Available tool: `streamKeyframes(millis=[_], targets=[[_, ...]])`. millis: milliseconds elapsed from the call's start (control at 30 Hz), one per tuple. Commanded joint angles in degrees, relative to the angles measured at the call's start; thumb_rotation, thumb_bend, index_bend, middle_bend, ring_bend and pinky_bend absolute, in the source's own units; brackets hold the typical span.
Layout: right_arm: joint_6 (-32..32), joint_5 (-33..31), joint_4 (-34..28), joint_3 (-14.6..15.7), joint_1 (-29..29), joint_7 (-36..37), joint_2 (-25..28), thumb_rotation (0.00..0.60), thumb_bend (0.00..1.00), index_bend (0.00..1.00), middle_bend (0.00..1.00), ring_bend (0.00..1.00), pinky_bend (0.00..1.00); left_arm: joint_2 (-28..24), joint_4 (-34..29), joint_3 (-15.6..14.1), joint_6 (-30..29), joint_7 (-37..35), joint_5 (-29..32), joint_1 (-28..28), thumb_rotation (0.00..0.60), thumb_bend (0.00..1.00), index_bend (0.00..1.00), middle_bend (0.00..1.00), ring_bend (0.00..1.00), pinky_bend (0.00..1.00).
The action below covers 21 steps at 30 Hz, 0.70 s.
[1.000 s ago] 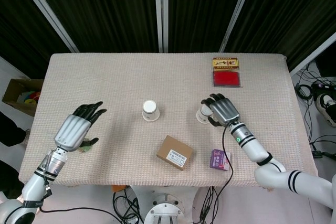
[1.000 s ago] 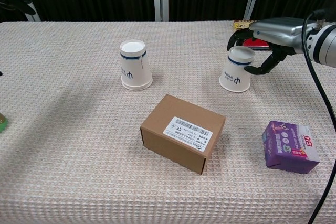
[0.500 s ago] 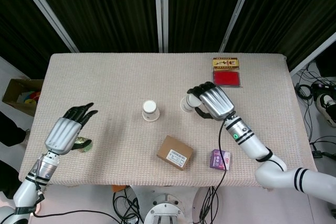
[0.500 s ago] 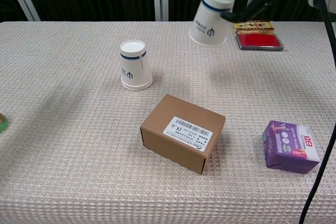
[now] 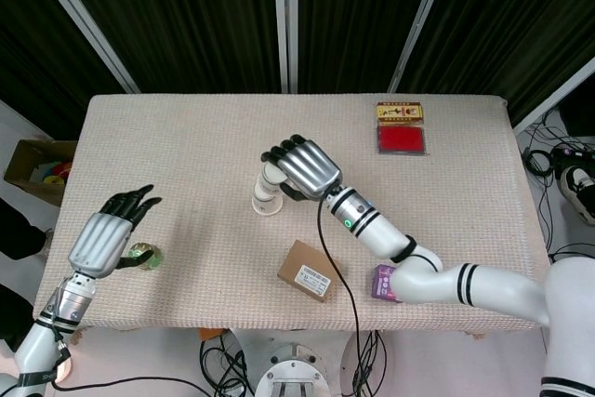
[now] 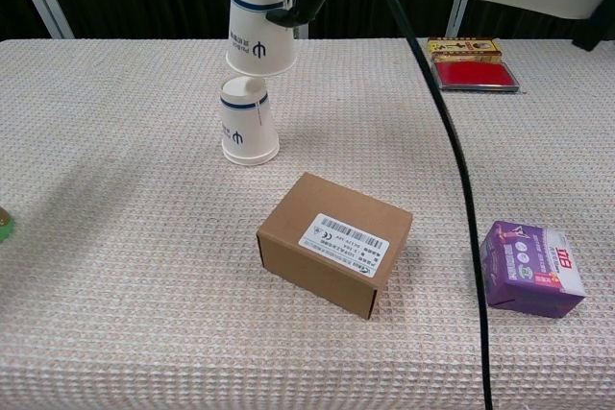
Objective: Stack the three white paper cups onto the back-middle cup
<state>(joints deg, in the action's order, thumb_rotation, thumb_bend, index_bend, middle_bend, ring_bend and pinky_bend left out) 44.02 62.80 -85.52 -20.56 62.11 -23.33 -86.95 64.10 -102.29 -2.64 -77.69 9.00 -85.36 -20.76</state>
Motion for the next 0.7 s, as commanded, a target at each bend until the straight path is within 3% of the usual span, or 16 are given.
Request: streamKeyframes(millis=[33,567,700], targets=[[-0.8,-1.6,2.3,0.3,1.7,-0.8,-1.9,0.6,0.42,0.46,0.43,0.26,0.3,0.0,0.5,0.3,0.3,-0.6,-0.1,0.3,0.6,0.15,0.17,0.07,0.12,0.17],[-1.1,-3.2,3.8,2.8,3.9,0.5,-3.3,0.6,0.41,0.46,0.42,0.26,0.3,0.4,1.9,1.4,1.7,-3.4,-1.1,1.2,0.6,0.15,0.17,0.07,0.12,0.17],[-2.1,-4.0,5.9,3.5,5.2,0.1,-5.1,0.6,0.39,0.42,0.37,0.25,0.28,0.4,1.8,1.6,1.5,-3.4,-1.2,1.6,0.6,0.15,0.17,0.07,0.12,0.16]])
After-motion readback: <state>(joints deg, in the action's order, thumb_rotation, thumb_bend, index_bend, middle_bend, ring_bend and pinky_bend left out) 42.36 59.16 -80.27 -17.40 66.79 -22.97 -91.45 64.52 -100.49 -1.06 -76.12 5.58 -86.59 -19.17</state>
